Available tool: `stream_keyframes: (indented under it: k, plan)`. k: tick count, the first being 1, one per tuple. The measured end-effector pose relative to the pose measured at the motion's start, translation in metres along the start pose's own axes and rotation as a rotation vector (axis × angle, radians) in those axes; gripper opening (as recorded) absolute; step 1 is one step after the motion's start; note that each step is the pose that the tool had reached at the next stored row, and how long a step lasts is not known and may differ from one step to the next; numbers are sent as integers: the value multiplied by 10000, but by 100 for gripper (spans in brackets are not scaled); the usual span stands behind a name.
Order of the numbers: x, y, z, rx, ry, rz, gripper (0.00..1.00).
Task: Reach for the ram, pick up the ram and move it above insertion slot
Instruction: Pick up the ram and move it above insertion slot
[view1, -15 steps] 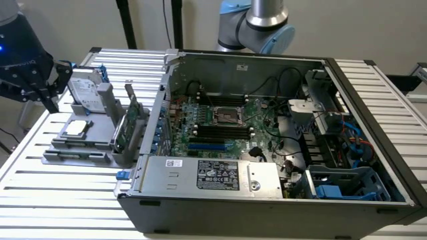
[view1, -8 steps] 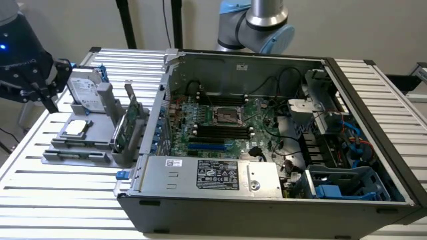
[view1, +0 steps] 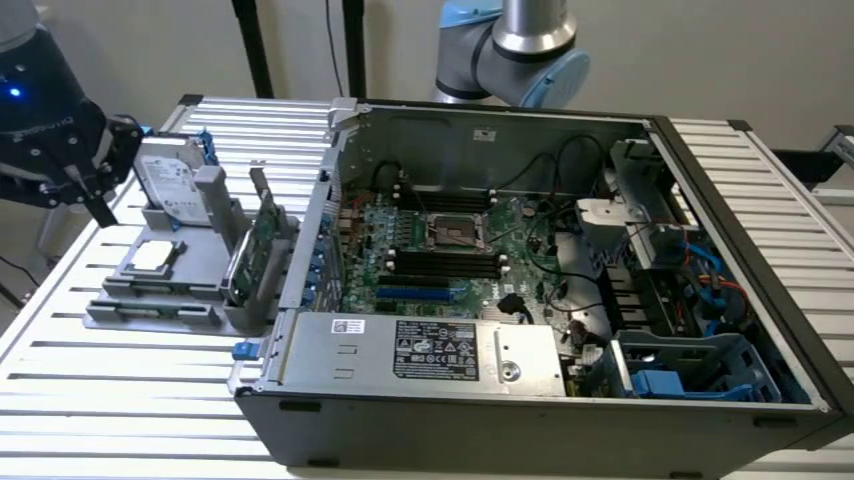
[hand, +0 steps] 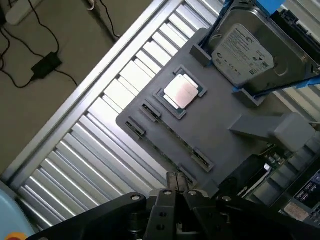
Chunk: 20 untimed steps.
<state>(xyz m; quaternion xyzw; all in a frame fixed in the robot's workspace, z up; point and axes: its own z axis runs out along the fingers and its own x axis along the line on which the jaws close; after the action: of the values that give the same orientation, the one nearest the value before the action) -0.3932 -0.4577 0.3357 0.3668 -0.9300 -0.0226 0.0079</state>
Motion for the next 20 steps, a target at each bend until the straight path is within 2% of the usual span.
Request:
stream_keyframes:
  k: [14,20]
  plan:
    - [0,0,0,-29,89,-2363,11]
    - [0,0,0,-67,89,-3267,11]
